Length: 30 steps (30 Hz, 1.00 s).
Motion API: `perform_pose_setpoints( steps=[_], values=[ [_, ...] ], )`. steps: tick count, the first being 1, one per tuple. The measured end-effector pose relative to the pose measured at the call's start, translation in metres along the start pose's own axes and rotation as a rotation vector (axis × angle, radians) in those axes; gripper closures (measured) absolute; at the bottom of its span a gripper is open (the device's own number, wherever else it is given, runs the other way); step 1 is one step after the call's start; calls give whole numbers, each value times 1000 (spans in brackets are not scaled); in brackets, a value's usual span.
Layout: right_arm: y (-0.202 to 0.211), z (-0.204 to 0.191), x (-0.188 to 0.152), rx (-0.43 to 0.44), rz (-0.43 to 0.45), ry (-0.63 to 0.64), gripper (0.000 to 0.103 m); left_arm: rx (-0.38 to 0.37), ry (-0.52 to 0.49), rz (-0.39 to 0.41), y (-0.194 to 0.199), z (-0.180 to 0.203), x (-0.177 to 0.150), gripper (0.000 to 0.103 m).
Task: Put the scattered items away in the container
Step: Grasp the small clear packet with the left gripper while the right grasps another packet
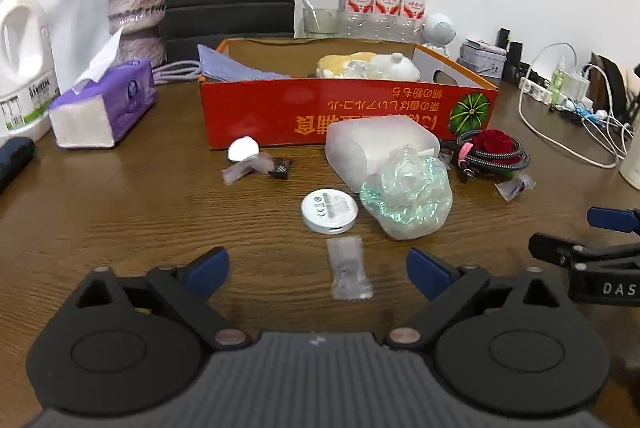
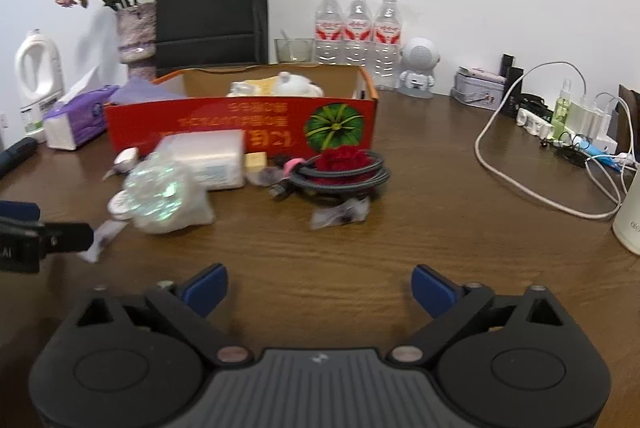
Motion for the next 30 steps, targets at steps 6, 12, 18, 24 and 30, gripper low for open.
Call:
perform_pose_setpoints(
  steps=[6, 12, 18, 24, 30],
  values=[
    [-27, 12, 18, -23, -3, 37, 18, 7, 43, -39, -12, 1, -3, 41],
    [-58, 18, 28, 12, -53, -3, 41, 40, 10, -29, -15, 5, -2, 57],
    [-64, 10, 33, 18, -39, 34, 68, 60, -9, -16, -14, 3, -2, 80],
    [-53, 4, 31, 10, -7, 69, 76, 39, -2, -11, -13, 0, -3, 81],
    [-42, 0, 24, 26, -4, 63, 84, 29, -4, -1, -8, -2, -6, 81]
  ],
)
Point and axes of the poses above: each gripper's, at about its wrist camera, not at the fingertips, and y roughly against the way its jaws point, z to its right, x to its top, the point moved 10 cm from there along -y, roughly the way its jaws point
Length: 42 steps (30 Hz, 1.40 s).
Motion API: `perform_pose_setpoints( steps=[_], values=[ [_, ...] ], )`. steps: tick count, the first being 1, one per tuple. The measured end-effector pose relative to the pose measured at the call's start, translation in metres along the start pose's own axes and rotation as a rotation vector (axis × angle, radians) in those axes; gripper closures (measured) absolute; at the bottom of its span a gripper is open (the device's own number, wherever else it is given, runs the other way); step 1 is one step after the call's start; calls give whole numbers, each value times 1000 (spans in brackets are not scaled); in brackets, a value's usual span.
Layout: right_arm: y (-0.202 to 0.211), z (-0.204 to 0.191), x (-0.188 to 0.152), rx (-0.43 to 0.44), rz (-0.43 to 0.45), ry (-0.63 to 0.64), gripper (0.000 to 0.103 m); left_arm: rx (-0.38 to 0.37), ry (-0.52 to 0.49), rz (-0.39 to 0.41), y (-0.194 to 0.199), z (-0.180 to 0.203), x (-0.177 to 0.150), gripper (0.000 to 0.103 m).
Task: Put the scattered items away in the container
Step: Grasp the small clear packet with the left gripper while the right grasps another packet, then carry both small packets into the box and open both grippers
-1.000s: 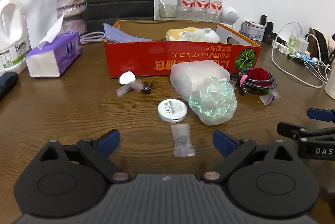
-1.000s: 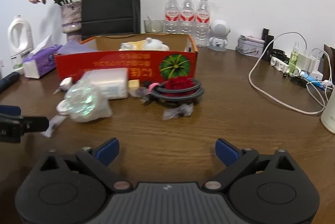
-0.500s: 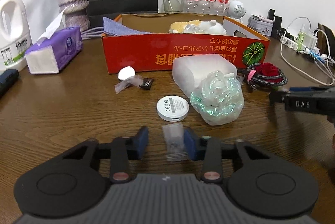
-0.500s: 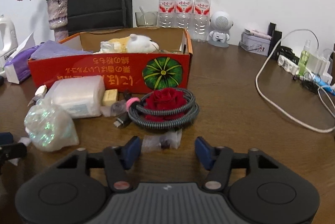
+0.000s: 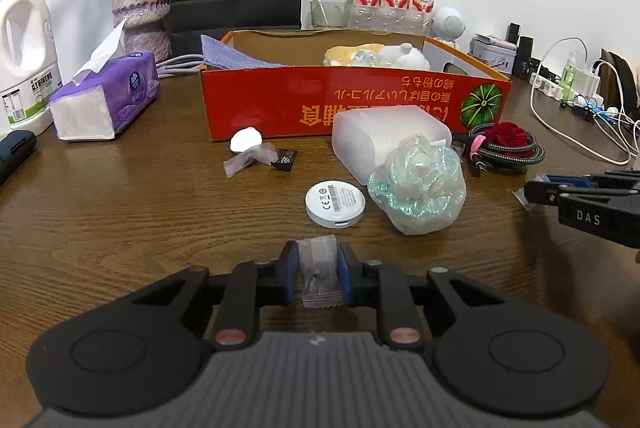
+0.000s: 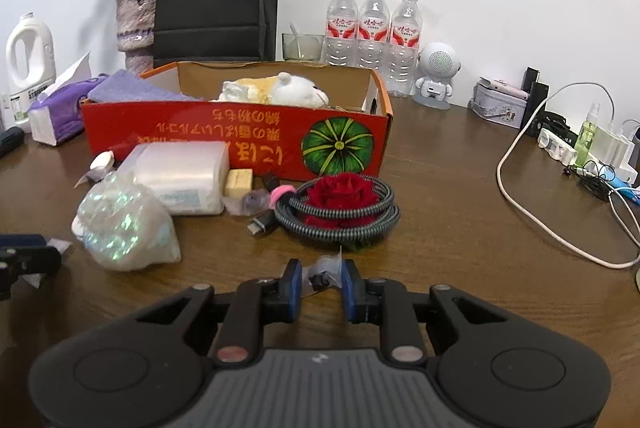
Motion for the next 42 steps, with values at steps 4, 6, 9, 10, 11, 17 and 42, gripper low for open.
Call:
perform_pose_setpoints(
  steps=[4, 6, 9, 10, 11, 17, 42],
  values=[
    [15, -4, -3, 20, 19, -15, 88, -8, 6, 10, 7, -2, -2, 82],
    [23, -6, -5, 29, 29, -23, 88, -10, 12, 17, 12, -4, -3, 82],
    [32, -9, -8, 42, 36, -36, 88, -12, 16, 36, 21, -6, -1, 82],
    [35, -10, -9, 46, 38, -39, 88, -15, 18, 44, 25, -7, 0, 82],
    [38, -12, -9, 49, 42, -40, 88, -16, 19, 53, 29, -7, 2, 82],
    [54, -18, -3, 57, 77, -35, 88, -28, 15, 99, 46, -8, 12, 82],
    [-24, -37, 166, 154, 133, 3, 88, -177, 89, 113, -26, -6, 177, 82]
  ],
)
Point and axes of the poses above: each gripper's, at about its wrist camera, not at the fingertips, and y roughly against the way its jaws point, z to its right, x to its top, the point moved 10 cm from there along -y, roughly the way its jaws point
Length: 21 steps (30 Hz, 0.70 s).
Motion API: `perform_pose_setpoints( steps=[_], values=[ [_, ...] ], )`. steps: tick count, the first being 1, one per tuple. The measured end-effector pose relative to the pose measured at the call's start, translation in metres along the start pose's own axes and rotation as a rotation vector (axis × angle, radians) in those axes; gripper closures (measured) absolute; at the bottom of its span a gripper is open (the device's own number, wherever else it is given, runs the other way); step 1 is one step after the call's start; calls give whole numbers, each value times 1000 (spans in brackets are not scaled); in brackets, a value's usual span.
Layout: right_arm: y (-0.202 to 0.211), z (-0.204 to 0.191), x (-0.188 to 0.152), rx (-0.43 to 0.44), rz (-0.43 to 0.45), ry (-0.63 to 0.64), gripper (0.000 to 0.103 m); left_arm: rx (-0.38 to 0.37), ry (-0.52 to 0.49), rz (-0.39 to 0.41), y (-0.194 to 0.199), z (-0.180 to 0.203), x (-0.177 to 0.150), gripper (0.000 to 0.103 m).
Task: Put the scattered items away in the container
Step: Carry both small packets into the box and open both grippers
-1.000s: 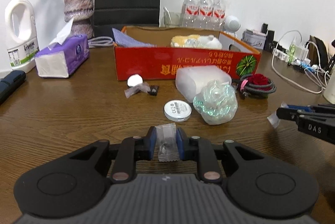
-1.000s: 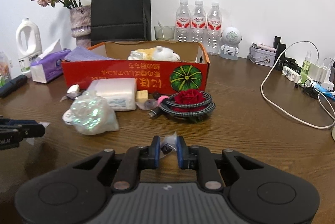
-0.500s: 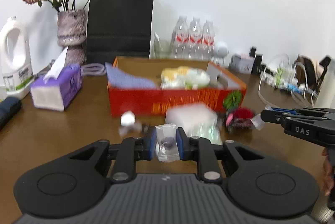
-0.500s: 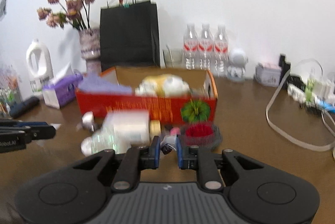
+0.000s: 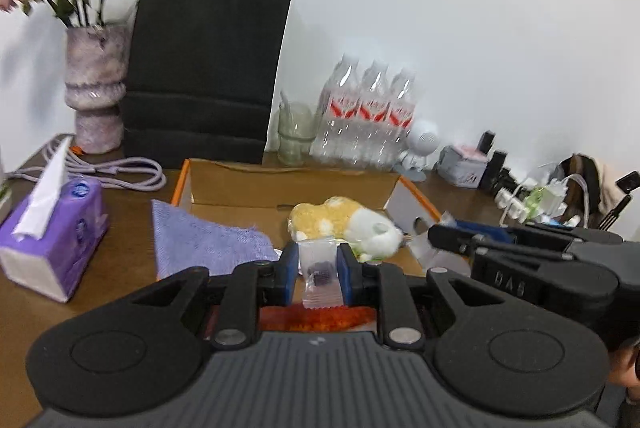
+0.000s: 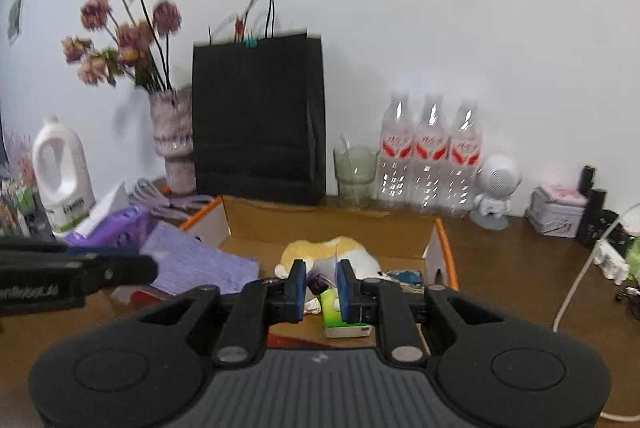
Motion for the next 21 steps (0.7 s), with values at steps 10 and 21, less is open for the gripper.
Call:
perform_pose_setpoints(
  steps=[10, 21],
  values=[
    [-98, -8, -38, 23, -256, -10, 87, 56, -25, -227, -99, -18, -21, 78],
    [-100, 15, -42, -23, -295, -91, 28, 68, 18, -225, -97, -37, -13, 16]
  ],
)
Point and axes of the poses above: each gripper's, at about its wrist camera, not at the fingertips, and y roughly against the way its jaws point, z to its right, x to its top, the point moved 10 cm from there along -y, roughly the way its jaws point
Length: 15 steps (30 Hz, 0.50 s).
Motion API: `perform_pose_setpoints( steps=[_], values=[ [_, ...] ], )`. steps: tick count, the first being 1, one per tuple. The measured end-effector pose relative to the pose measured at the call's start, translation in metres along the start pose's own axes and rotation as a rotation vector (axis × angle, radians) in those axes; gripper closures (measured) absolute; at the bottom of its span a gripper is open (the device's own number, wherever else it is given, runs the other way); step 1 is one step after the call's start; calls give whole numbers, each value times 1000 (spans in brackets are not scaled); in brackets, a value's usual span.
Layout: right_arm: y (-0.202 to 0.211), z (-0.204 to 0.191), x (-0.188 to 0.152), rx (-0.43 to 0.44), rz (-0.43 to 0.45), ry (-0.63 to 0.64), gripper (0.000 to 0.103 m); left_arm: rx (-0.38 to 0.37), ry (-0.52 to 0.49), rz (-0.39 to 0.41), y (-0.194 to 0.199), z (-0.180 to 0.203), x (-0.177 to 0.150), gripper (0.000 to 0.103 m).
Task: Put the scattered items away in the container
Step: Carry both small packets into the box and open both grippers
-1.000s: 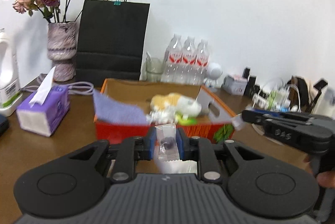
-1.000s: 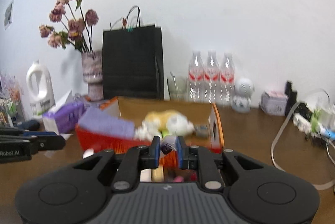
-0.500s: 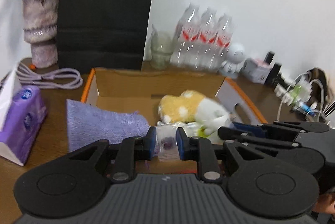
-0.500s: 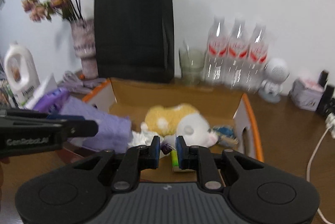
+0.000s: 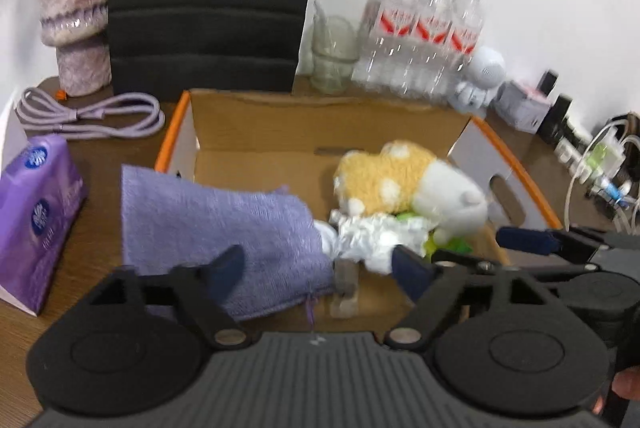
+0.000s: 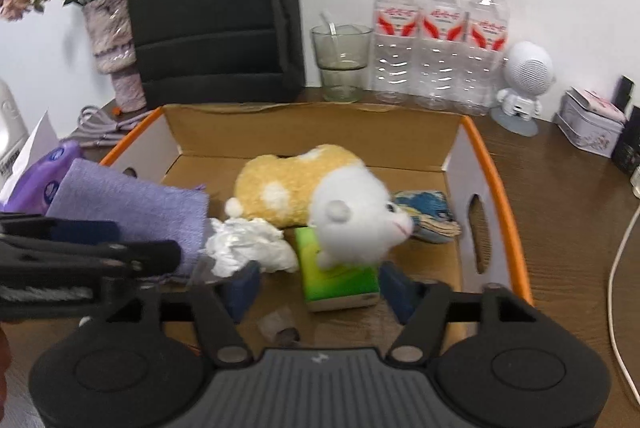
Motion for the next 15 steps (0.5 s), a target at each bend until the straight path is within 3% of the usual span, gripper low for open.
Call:
perform_pose_setpoints(
  steps=[2, 3, 6, 8, 15],
  values=[
    [6, 3, 2, 11, 11, -10, 15, -19, -11, 28, 10, 2, 5, 9],
    [10, 4, 2, 14, 19, -12, 14, -22, -16, 42, 15, 3, 7, 0],
    [25, 4, 5, 20, 44, -10, 11, -39, -21, 92, 33, 6, 11, 0],
    [40, 2, 5, 30, 70, -3, 0, -70, -14, 118, 49, 7, 10, 0],
    [111, -3, -25, -10, 196, 89, 0, -108, -18, 210, 117, -1, -25, 0]
  ],
)
Point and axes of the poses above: each gripper's, at about its wrist camera, not at the fingertips, and y roughly against the way its jaws point, z to its right, x to its top, the point moved 10 cm from there along -y, roughly the way its jaws point
